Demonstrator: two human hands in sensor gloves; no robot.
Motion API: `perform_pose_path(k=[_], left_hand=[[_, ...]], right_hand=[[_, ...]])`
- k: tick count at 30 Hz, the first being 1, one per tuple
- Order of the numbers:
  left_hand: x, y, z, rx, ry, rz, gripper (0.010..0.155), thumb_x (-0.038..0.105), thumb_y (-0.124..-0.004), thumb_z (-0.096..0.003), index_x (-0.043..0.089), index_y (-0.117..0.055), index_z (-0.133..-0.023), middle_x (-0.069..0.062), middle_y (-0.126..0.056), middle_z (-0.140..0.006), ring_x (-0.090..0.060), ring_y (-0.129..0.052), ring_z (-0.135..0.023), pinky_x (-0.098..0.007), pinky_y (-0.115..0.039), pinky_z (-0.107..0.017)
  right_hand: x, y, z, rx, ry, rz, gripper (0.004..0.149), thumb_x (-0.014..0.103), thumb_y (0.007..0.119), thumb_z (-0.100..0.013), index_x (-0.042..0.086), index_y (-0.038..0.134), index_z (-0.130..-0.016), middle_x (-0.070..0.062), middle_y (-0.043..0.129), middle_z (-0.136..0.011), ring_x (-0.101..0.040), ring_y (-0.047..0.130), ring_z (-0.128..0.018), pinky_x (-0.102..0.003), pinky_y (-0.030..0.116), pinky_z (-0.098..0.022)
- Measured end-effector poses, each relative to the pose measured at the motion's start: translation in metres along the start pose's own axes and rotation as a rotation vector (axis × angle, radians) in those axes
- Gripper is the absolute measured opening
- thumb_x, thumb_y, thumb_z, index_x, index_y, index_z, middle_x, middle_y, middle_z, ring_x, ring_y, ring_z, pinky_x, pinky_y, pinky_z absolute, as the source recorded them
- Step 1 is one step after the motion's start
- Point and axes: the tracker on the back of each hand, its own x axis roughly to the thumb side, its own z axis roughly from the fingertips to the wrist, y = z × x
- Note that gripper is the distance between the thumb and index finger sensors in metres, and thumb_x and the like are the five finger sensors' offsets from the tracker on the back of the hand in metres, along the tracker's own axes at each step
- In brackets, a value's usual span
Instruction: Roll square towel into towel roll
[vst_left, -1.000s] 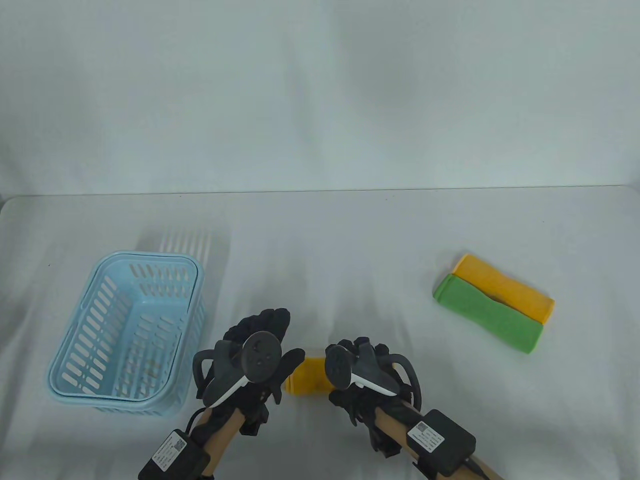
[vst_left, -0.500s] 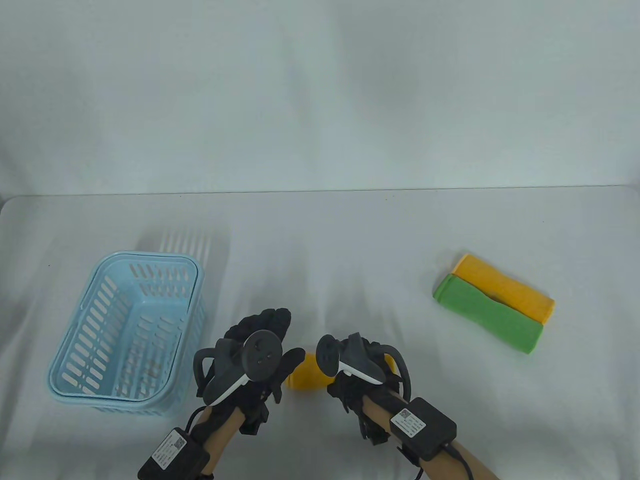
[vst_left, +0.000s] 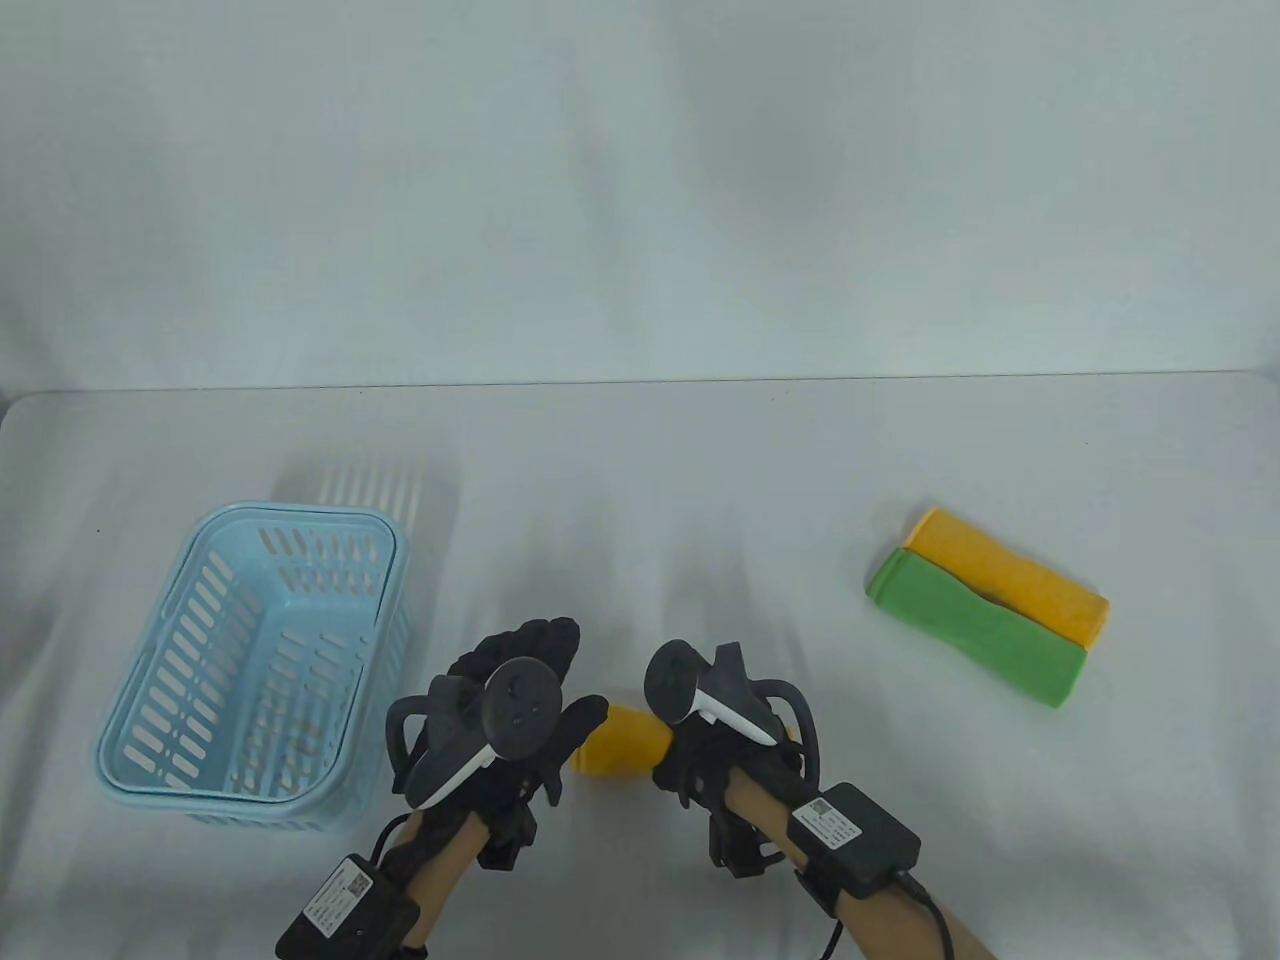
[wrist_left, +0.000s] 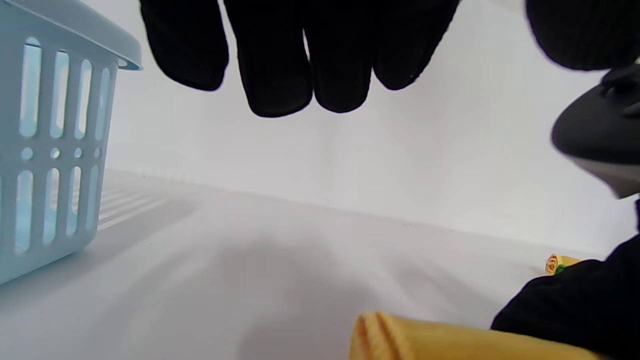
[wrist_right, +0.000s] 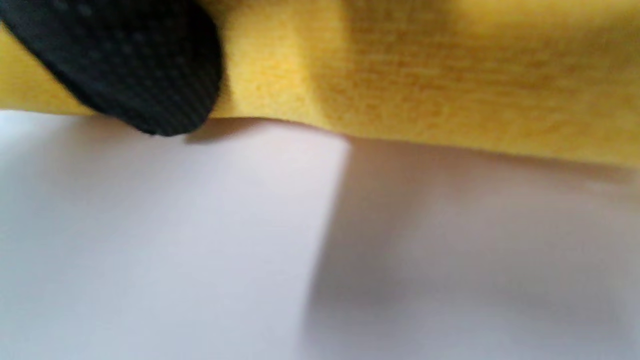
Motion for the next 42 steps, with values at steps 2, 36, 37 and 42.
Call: perform_pose_path(k=[2,36,37,42], left_hand=[[-0.001,0.001,0.000,0.006,0.002,-0.001,0.081,0.065,-0.072,-0.0338,0.031,-0.058,-0.106,0.000,-0.068,-0.110,-0.033,-0.077,-0.099,-0.058,-0.064,-0.072],[0.002,-0.007,-0.004,-0.019,0.000,-0.032,0.081,0.064,-0.072,-0.0339,0.031,-0.058,-0.106,0.000,-0.068,-0.110,-0.033,-0.076,-0.100,-0.058,-0.064,-0.072],[0.002,-0.007,-0.004,-0.021,0.000,-0.035,0.080,0.064,-0.072,-0.0340,0.031,-0.058,-0.106,0.000,-0.067,-0.110,-0.033,-0.076,-0.100,-0.058,-0.064,-0.072],[0.002,-0.009,-0.005,-0.031,0.001,-0.042,0.080,0.064,-0.072,-0.0339,0.031,-0.057,-0.106,0.000,-0.067,-0.110,-0.033,-0.076,-0.100,-0.058,-0.064,-0.072]], right_hand=[[-0.006,-0.012,0.009,-0.030,0.005,-0.038,0.064,0.049,0.092,-0.024,0.029,0.070,-0.081,0.003,0.068,-0.086,-0.027,0.068,-0.080,-0.056,0.055,-0.069],[-0.215,-0.048,0.009,-0.366,0.566,0.113,0.066,0.048,0.090,-0.027,0.033,0.065,-0.085,0.006,0.063,-0.091,-0.026,0.063,-0.087,-0.056,0.050,-0.072],[-0.215,-0.047,0.008,-0.367,0.566,0.113,0.067,0.048,0.090,-0.026,0.033,0.064,-0.086,0.006,0.062,-0.092,-0.026,0.063,-0.087,-0.056,0.050,-0.072],[-0.215,-0.045,0.008,-0.365,0.562,0.112,0.069,0.050,0.089,-0.026,0.035,0.063,-0.089,0.005,0.061,-0.094,-0.026,0.062,-0.088,-0.056,0.049,-0.073]])
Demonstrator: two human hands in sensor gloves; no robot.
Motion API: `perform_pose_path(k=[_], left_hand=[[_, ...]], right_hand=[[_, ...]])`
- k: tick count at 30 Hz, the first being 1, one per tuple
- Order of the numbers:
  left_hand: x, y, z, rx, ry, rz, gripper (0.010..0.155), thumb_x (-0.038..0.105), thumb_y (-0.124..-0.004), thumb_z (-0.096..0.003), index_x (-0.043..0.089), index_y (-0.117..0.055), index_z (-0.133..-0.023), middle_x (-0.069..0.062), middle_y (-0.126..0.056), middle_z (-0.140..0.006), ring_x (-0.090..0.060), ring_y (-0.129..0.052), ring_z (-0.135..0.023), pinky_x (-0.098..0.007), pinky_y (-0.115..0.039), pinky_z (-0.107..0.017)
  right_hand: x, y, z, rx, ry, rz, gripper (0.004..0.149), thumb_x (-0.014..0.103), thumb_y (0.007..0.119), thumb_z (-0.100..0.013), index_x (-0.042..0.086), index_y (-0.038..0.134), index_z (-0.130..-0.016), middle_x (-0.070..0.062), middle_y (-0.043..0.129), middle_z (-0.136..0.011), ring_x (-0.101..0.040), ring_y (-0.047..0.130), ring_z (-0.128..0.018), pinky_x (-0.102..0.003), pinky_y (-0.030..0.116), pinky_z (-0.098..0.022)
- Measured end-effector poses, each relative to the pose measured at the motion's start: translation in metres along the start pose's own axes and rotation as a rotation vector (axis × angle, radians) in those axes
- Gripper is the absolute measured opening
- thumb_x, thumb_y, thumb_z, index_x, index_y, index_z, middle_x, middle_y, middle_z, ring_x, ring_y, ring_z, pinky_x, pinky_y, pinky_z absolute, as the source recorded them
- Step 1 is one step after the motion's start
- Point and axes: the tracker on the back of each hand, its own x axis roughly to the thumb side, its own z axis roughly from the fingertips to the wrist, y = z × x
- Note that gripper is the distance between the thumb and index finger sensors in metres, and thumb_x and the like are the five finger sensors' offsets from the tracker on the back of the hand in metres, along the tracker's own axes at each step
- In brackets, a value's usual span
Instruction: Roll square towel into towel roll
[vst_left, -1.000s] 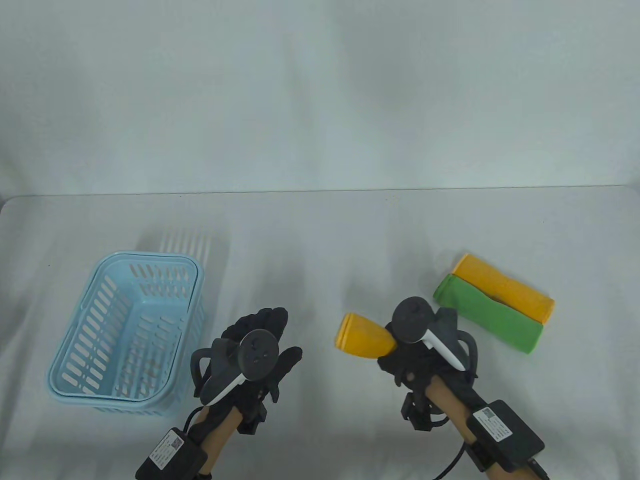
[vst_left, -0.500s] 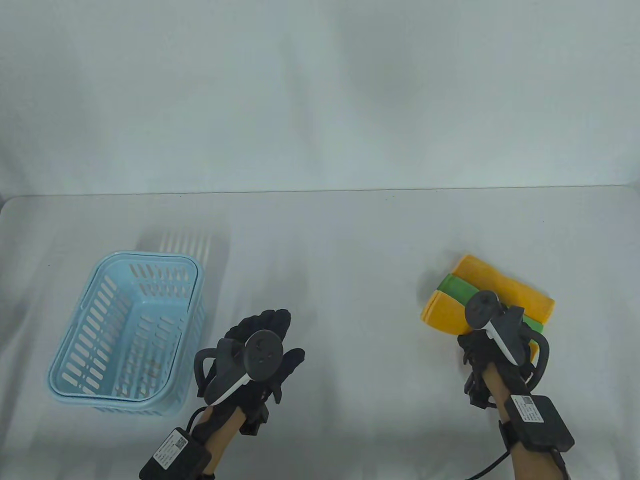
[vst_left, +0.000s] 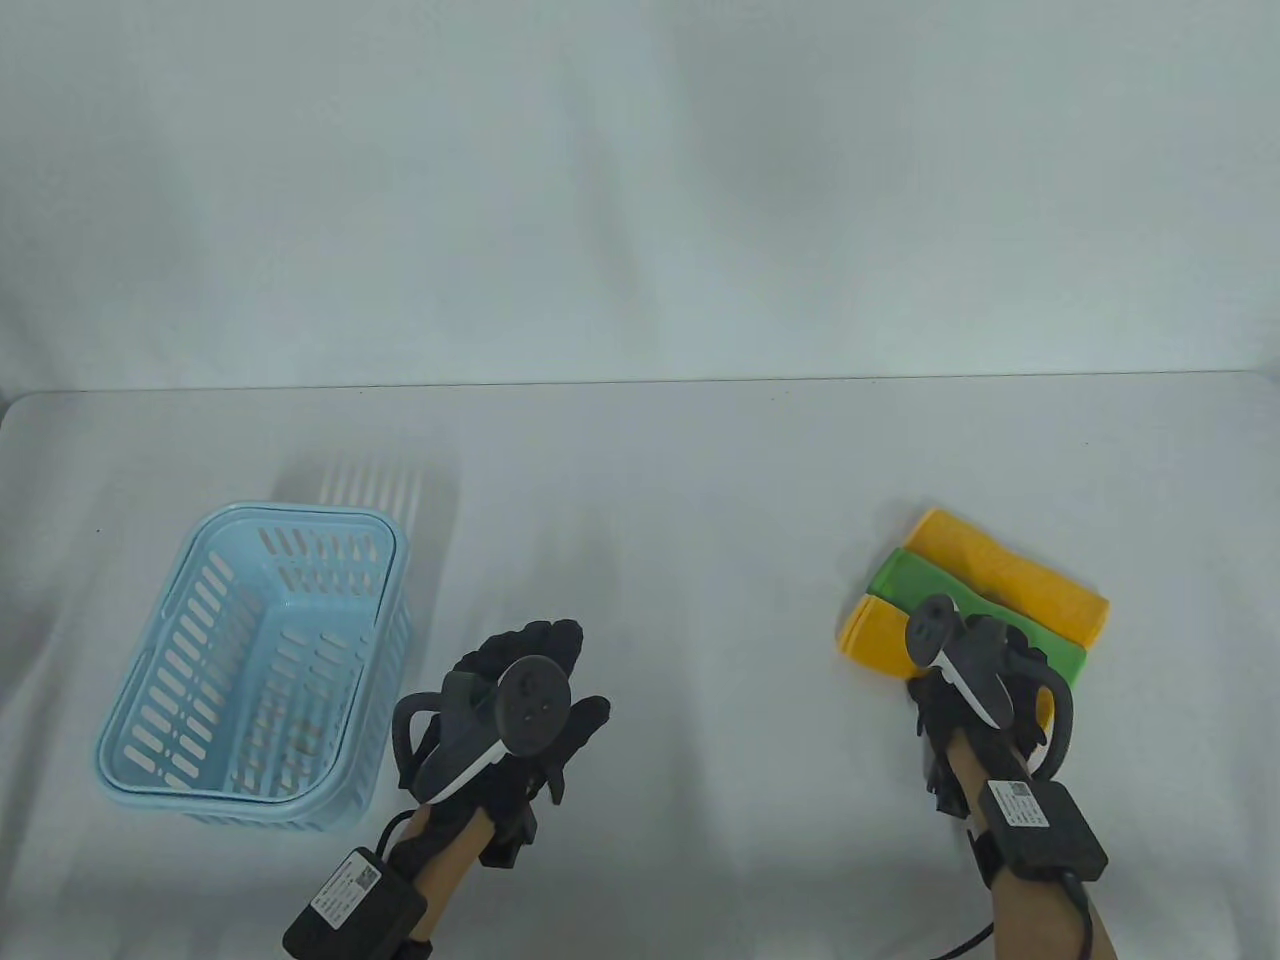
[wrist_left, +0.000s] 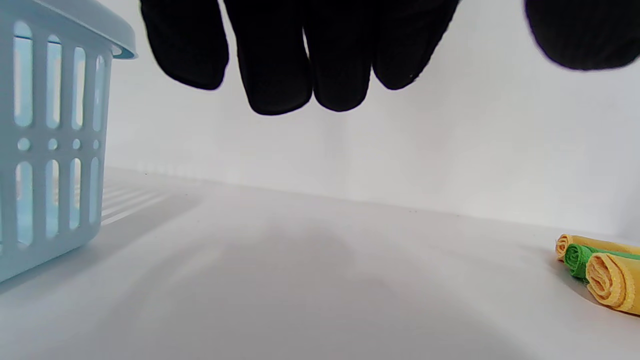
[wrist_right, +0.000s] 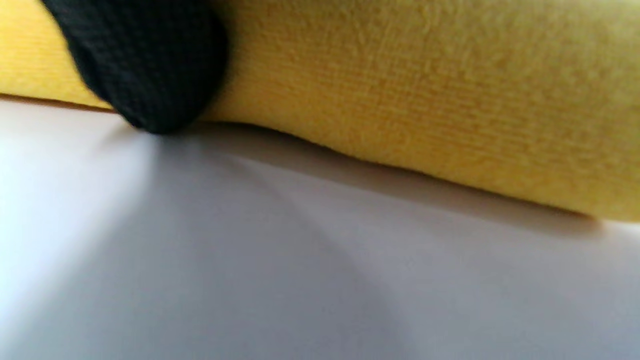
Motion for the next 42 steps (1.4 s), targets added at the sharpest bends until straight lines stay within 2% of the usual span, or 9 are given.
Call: perform_pose_path(k=[4,19,25,30,36,42], left_hand=[[0.000,0.000,0.000,-0.008,0.003,0.000,0.080,0.064,-0.072,-0.0340,0.031,-0.058,-0.106,0.000,-0.067,-0.110,-0.034,-0.076,-0.100,-0.058,-0.063,-0.072],[0.001,0.001,0.000,-0.003,-0.006,0.009,0.080,0.064,-0.072,-0.0340,0.031,-0.058,-0.106,0.000,-0.067,-0.110,-0.034,-0.076,-0.100,-0.058,-0.064,-0.072],[0.001,0.002,0.001,0.004,-0.015,0.015,0.080,0.064,-0.072,-0.0341,0.031,-0.058,-0.106,0.000,-0.067,-0.110,-0.034,-0.076,-0.100,-0.058,-0.063,-0.072],[0.002,0.001,0.003,0.008,-0.021,0.014,0.081,0.065,-0.071,-0.0338,0.031,-0.057,-0.106,-0.001,-0.065,-0.112,-0.035,-0.073,-0.102,-0.058,-0.063,-0.073],[0.003,0.001,0.005,0.032,-0.019,0.005,0.084,0.067,-0.070,-0.0334,0.032,-0.053,-0.108,-0.002,-0.057,-0.116,-0.037,-0.065,-0.106,-0.060,-0.059,-0.074],[0.004,0.001,0.006,0.056,-0.007,-0.009,0.086,0.068,-0.070,-0.0330,0.033,-0.049,-0.109,-0.003,-0.050,-0.118,-0.039,-0.056,-0.110,-0.062,-0.054,-0.076]], right_hand=[[0.000,-0.001,0.001,0.003,0.002,0.006,0.070,0.051,0.088,-0.027,0.037,0.062,-0.090,0.006,0.059,-0.094,-0.026,0.061,-0.089,-0.056,0.049,-0.073],[-0.002,-0.006,0.015,0.029,-0.001,0.064,0.088,0.057,0.085,-0.025,0.037,0.040,-0.098,0.008,0.043,-0.105,-0.027,0.049,-0.098,-0.058,0.043,-0.075],[-0.004,-0.030,0.028,0.024,-0.021,0.003,0.082,0.061,0.073,-0.029,0.040,0.036,-0.099,0.008,0.037,-0.111,-0.031,0.042,-0.106,-0.060,0.042,-0.075],[0.004,-0.060,0.046,-0.029,-0.073,-0.108,0.080,0.061,0.069,-0.030,0.039,0.037,-0.100,0.007,0.038,-0.112,-0.033,0.040,-0.107,-0.062,0.041,-0.075],[0.032,-0.093,0.080,-0.087,-0.215,-0.269,0.080,0.063,0.068,-0.031,0.041,0.032,-0.099,0.007,0.032,-0.113,-0.034,0.031,-0.109,-0.065,0.033,-0.075],[0.068,-0.102,0.113,-0.125,-0.360,-0.379,0.081,0.063,0.068,-0.031,0.043,0.028,-0.099,0.008,0.027,-0.114,-0.034,0.024,-0.110,-0.067,0.027,-0.074]])
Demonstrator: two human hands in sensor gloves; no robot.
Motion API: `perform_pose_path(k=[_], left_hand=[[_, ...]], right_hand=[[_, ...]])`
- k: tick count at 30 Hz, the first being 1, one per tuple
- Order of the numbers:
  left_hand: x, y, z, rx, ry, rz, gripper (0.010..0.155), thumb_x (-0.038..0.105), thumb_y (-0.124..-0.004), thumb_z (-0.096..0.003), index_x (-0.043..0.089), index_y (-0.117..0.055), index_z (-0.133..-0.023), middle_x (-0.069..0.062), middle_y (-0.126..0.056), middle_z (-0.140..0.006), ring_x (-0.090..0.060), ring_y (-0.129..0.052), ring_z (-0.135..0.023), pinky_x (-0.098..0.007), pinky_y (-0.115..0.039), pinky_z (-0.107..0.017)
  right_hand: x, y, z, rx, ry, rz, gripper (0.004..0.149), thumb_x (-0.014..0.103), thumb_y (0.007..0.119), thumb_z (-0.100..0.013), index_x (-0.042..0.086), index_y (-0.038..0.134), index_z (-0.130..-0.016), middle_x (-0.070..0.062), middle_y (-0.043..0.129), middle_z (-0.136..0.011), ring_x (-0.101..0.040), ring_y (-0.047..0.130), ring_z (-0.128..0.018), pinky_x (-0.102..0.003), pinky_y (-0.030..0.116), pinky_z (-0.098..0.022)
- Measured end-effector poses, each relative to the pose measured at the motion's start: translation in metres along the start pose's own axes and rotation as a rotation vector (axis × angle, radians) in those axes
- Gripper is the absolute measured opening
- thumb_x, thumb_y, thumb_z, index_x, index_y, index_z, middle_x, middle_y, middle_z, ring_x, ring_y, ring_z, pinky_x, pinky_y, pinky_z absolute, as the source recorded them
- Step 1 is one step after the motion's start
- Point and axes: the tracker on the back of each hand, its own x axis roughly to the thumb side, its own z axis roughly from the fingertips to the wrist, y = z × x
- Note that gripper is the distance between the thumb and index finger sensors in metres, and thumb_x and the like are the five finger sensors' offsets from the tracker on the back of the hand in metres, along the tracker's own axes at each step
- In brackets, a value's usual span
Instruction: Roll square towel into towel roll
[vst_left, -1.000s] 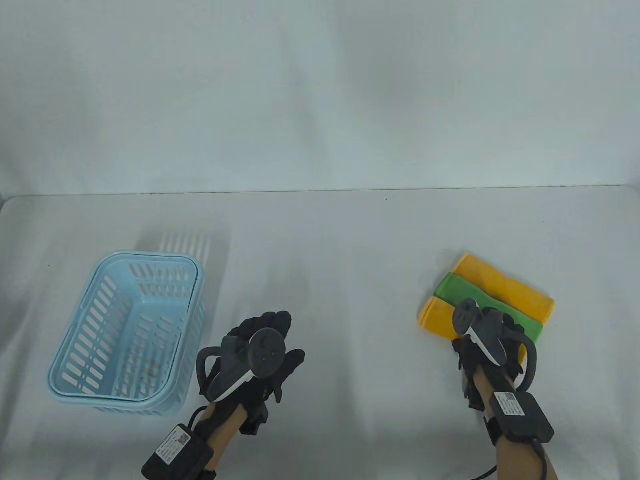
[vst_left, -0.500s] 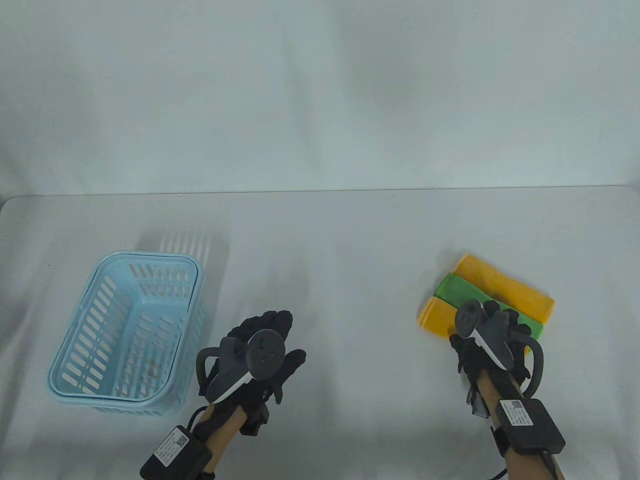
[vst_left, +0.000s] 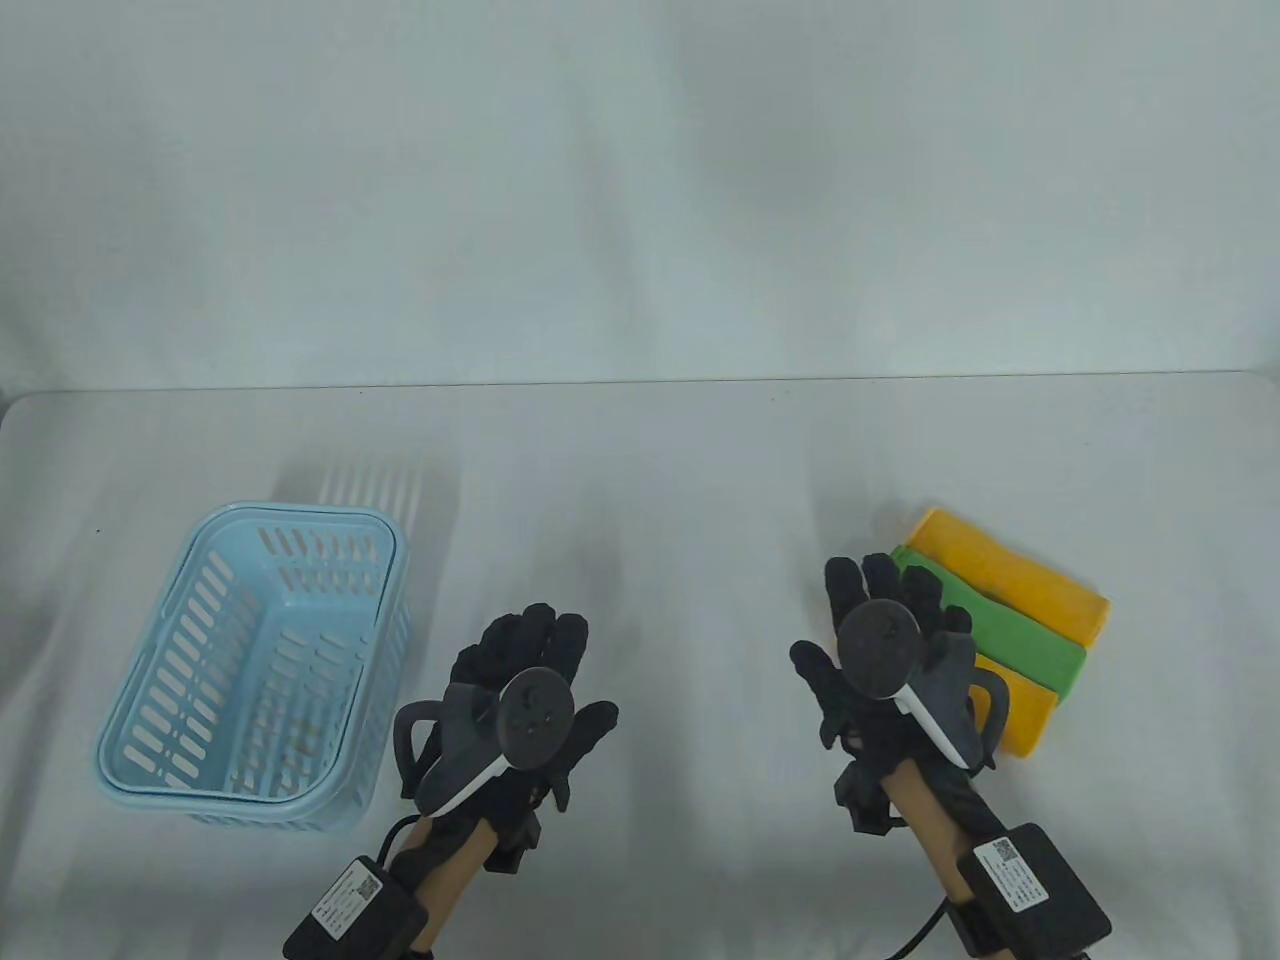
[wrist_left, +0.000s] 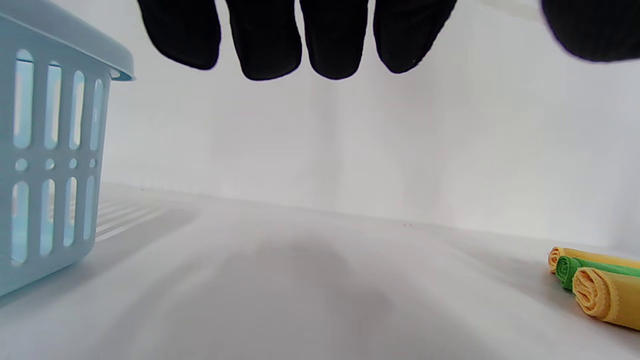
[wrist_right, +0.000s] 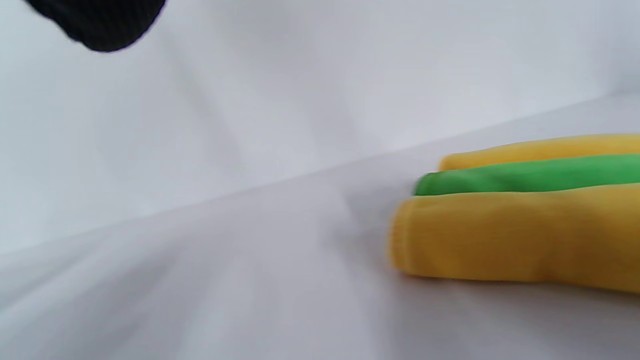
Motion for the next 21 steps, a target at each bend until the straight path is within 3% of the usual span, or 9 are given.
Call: perform_pose_path(k=[6,12,21], left_hand=[[0.005,0.000,0.004,0.038,0.000,-0.035,0.088,0.069,-0.069,-0.0329,0.034,-0.044,-0.110,-0.003,-0.044,-0.120,-0.041,-0.050,-0.111,-0.064,-0.050,-0.077],[0.014,-0.002,0.007,0.063,-0.016,-0.085,0.090,0.070,-0.069,-0.0326,0.035,-0.041,-0.111,-0.003,-0.038,-0.121,-0.042,-0.043,-0.113,-0.066,-0.044,-0.077],[0.028,-0.032,0.000,-0.034,-0.059,-0.212,0.089,0.070,-0.068,-0.0327,0.036,-0.041,-0.111,-0.003,-0.037,-0.121,-0.041,-0.043,-0.113,-0.066,-0.043,-0.077]], right_hand=[[0.030,0.021,0.010,0.005,-0.095,-0.026,0.083,0.064,0.068,-0.031,0.044,0.025,-0.099,0.009,0.020,-0.114,-0.034,0.017,-0.110,-0.068,0.022,-0.074],[0.032,0.054,0.013,0.056,-0.133,0.034,0.085,0.066,0.068,-0.031,0.047,0.018,-0.098,0.010,0.012,-0.113,-0.035,0.007,-0.109,-0.068,0.015,-0.072],[0.026,0.094,0.013,0.188,-0.131,0.168,0.086,0.068,0.065,-0.030,0.049,0.012,-0.095,0.012,0.007,-0.112,-0.033,0.002,-0.108,-0.068,0.012,-0.072]])
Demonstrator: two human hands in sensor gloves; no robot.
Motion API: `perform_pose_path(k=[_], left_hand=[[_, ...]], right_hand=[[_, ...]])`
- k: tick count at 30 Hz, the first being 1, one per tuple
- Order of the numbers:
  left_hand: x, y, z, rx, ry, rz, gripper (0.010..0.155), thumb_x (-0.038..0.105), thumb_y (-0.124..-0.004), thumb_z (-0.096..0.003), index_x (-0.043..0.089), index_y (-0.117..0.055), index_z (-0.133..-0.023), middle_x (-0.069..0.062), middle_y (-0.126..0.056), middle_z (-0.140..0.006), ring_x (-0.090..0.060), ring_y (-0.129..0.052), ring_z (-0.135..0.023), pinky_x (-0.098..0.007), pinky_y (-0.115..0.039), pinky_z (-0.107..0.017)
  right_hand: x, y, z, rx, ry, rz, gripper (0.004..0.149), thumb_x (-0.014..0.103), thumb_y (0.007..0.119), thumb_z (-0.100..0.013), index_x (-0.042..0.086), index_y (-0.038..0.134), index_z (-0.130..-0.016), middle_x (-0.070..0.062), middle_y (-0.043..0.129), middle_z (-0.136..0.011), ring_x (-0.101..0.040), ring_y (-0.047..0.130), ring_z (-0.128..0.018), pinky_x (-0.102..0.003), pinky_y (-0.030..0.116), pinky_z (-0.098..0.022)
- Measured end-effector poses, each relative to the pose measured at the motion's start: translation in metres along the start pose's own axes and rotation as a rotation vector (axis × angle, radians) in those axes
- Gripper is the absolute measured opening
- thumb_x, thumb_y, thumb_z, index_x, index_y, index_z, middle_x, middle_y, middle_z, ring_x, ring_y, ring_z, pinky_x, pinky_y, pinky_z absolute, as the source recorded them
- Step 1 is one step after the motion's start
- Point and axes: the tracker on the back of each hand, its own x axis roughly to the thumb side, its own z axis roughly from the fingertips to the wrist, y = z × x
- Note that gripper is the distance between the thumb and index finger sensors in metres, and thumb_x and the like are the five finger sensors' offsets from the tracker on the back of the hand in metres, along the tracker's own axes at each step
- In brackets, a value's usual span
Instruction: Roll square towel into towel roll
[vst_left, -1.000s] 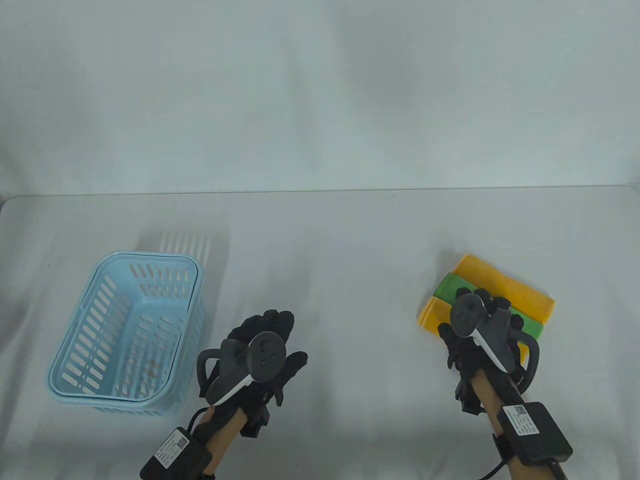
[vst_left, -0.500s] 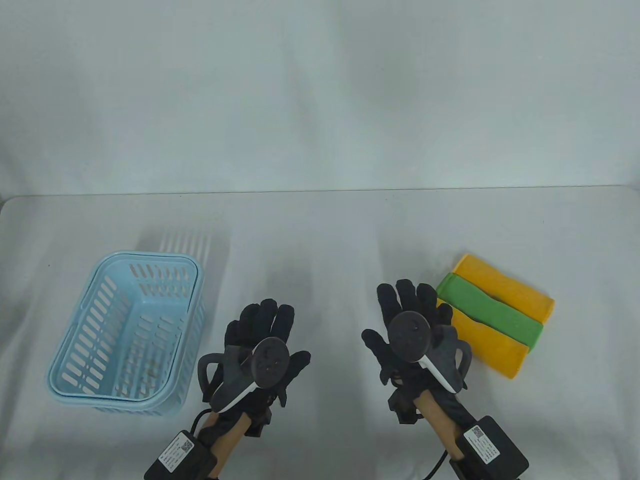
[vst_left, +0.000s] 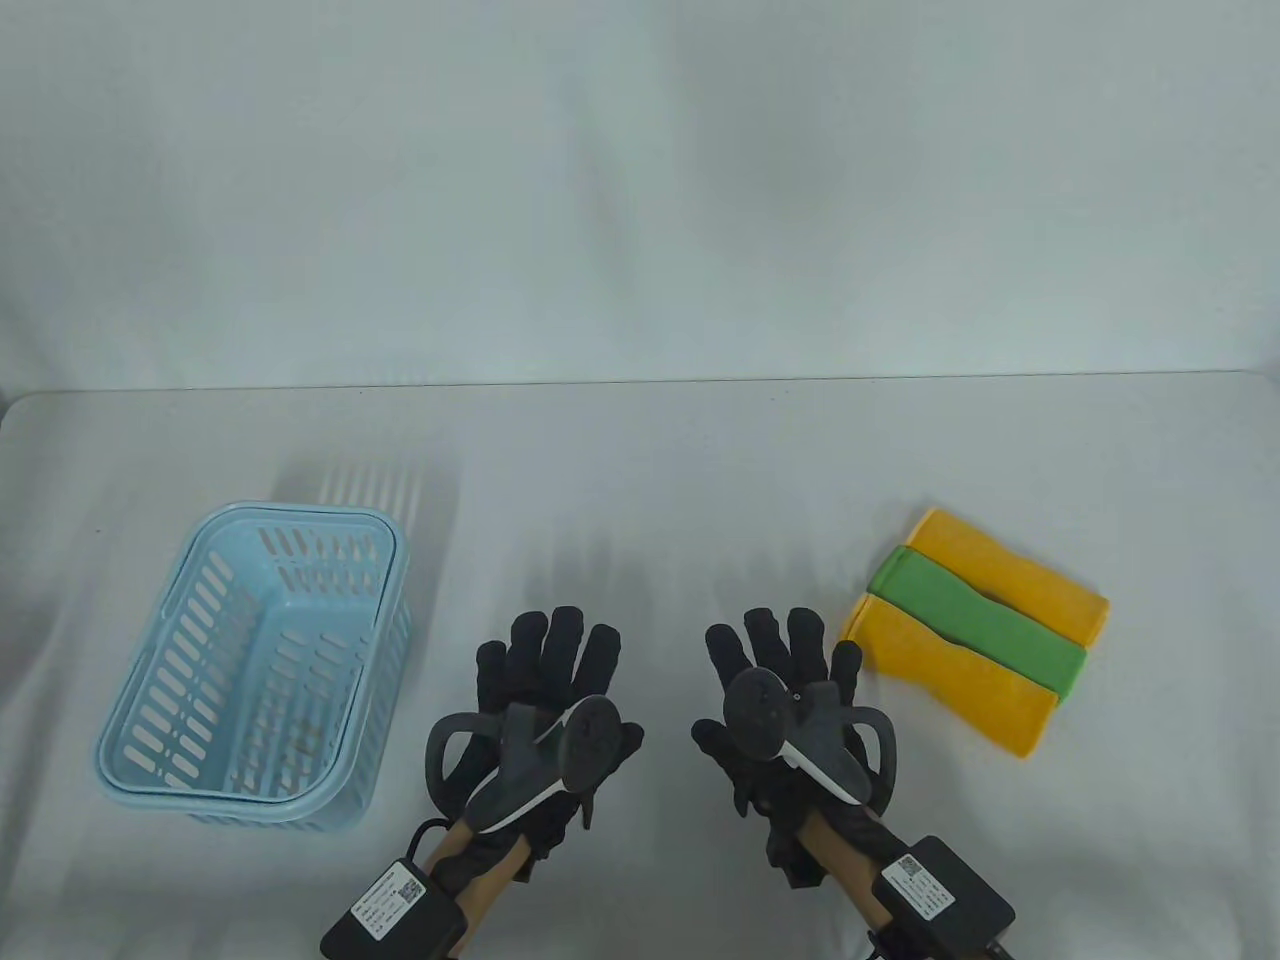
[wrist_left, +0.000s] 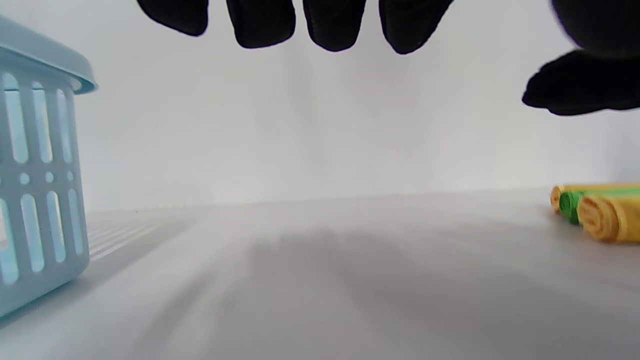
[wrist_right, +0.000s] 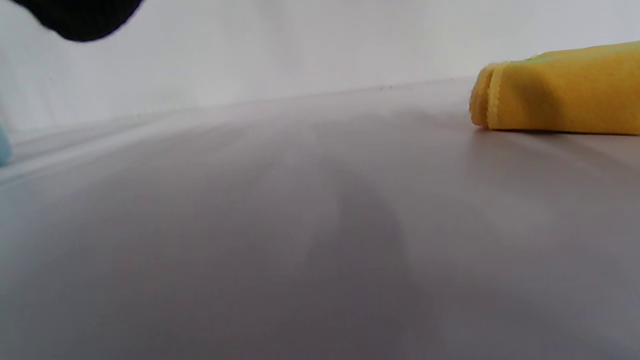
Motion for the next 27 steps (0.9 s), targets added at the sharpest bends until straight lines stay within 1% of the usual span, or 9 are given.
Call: perform_pose_path(k=[2,7,15,27], left_hand=[[0.002,-0.006,-0.002,-0.019,-0.011,-0.033,0.089,0.069,-0.068,-0.0328,0.036,-0.042,-0.110,-0.003,-0.038,-0.121,-0.041,-0.043,-0.113,-0.066,-0.043,-0.077],[0.003,-0.013,-0.006,-0.049,-0.002,-0.060,0.088,0.069,-0.069,-0.0330,0.035,-0.042,-0.110,-0.003,-0.038,-0.121,-0.041,-0.044,-0.112,-0.066,-0.043,-0.077],[-0.002,-0.003,-0.003,-0.026,0.020,-0.039,0.088,0.068,-0.069,-0.0331,0.035,-0.042,-0.110,-0.003,-0.038,-0.121,-0.041,-0.046,-0.112,-0.066,-0.044,-0.077],[-0.005,0.005,-0.001,0.008,0.012,-0.008,0.088,0.068,-0.069,-0.0330,0.035,-0.043,-0.110,-0.003,-0.040,-0.121,-0.040,-0.047,-0.112,-0.066,-0.044,-0.077]], right_hand=[[0.000,0.004,-0.003,0.028,0.007,0.008,0.086,0.068,0.065,-0.030,0.049,0.011,-0.095,0.012,0.006,-0.112,-0.033,0.002,-0.108,-0.068,0.011,-0.072],[0.000,0.006,-0.004,0.043,0.014,-0.024,0.086,0.068,0.065,-0.030,0.049,0.011,-0.095,0.012,0.006,-0.112,-0.033,0.002,-0.108,-0.068,0.011,-0.072],[-0.002,0.004,-0.003,0.046,0.031,-0.020,0.087,0.068,0.065,-0.030,0.049,0.010,-0.095,0.012,0.005,-0.111,-0.033,0.001,-0.108,-0.068,0.011,-0.072],[-0.009,-0.002,-0.005,0.053,0.052,-0.089,0.087,0.068,0.065,-0.031,0.049,0.010,-0.095,0.012,0.006,-0.111,-0.033,0.002,-0.108,-0.068,0.012,-0.072]])
